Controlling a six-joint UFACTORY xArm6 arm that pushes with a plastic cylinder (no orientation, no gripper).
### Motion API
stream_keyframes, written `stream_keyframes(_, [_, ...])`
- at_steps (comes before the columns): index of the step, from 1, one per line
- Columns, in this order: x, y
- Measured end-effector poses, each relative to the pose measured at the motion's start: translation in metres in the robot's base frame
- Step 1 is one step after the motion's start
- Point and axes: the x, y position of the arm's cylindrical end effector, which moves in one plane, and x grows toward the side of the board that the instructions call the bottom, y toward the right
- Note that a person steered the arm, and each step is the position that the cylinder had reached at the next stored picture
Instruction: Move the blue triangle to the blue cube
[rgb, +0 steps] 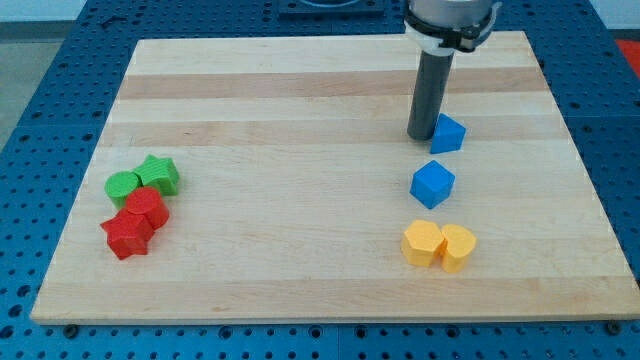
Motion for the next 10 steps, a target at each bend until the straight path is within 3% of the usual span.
stream_keyframes(1, [-0.049, 0.055])
stream_keyframes(3, [-0.005, 0.081])
stream_keyframes(4, [-0.028, 0.074])
stream_keyframes(6, [-0.027, 0.066])
stream_keyframes(10, [0.039, -0.01])
